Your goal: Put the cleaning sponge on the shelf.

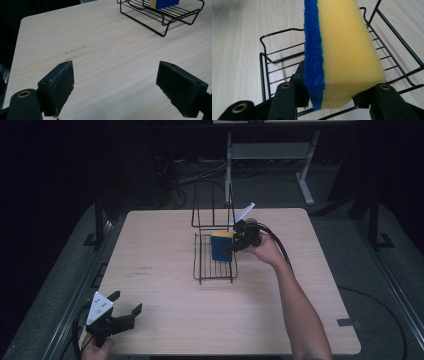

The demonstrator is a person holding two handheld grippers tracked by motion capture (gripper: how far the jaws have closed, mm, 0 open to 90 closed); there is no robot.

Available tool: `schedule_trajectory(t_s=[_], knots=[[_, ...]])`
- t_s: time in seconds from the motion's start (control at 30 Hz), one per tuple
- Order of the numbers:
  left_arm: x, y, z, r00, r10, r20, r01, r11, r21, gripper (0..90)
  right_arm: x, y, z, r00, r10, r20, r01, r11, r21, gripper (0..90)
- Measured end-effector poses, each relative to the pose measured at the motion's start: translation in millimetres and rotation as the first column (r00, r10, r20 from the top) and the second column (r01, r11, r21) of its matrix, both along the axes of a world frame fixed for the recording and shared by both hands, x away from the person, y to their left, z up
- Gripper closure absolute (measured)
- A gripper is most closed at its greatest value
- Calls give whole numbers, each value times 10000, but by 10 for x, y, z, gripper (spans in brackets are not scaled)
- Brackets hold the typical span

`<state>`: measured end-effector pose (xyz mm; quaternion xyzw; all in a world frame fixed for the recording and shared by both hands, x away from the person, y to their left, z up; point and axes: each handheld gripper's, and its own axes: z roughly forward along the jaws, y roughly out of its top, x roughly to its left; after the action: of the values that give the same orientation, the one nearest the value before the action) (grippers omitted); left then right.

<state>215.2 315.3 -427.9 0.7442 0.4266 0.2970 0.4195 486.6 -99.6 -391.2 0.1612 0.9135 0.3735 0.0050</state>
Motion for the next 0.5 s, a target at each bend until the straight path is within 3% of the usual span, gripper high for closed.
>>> schedule_trajectory(t_s=[0.5], knots=[[-4,-5,-1,10000,-39,-12,39,10000,23,141,-35,13,22,10000,44,6,-44,10000,-75,541]])
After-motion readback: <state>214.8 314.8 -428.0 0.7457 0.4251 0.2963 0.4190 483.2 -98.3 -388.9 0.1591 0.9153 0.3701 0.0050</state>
